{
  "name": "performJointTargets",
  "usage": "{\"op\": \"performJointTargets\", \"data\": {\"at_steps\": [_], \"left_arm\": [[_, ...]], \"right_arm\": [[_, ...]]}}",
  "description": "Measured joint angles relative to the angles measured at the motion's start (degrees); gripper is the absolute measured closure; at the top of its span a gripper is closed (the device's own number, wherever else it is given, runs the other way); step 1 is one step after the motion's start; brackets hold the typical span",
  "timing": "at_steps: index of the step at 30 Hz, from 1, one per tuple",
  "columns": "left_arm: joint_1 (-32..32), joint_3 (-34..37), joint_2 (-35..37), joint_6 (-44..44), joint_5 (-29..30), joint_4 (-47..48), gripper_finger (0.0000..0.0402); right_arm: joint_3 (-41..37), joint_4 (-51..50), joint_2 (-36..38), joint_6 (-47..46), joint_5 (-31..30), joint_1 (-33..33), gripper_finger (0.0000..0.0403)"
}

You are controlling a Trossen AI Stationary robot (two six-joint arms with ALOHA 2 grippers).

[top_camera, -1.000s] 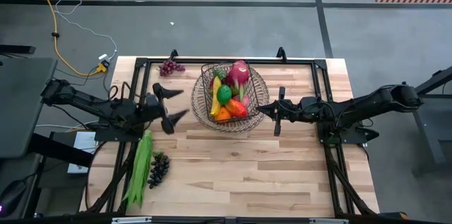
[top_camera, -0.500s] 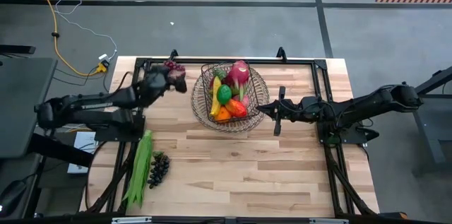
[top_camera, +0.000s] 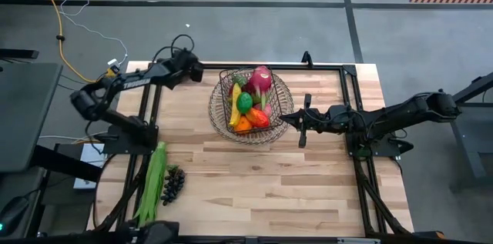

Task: Build produce basket
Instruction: Put the top purple grapes into the black wire basket

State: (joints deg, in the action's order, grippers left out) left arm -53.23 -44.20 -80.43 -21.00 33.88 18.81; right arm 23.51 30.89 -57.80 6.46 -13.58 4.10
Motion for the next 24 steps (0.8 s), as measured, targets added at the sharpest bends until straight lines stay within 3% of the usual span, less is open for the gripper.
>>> {"op": "performJointTargets", "data": {"at_steps": [5, 12, 24], "left_arm": [[-0.55, -2.12, -4.6, -0.56, 2.73, 3.28, 0.0042], [0.1, -2.19, -5.06, -1.12, 3.91, 3.26, 0.0048], [-0.88, -2.19, -5.09, -4.81, 3.57, 2.32, 0.0168]], "right_arm": [[0.0, -0.17, 0.0, 0.0, 0.0, 0.02, 0.0402], [0.0, -0.22, 0.0, -0.16, 0.0, 0.02, 0.0402], [0.0, -0.2, 0.0, -1.43, 0.02, 0.02, 0.0402]]}}
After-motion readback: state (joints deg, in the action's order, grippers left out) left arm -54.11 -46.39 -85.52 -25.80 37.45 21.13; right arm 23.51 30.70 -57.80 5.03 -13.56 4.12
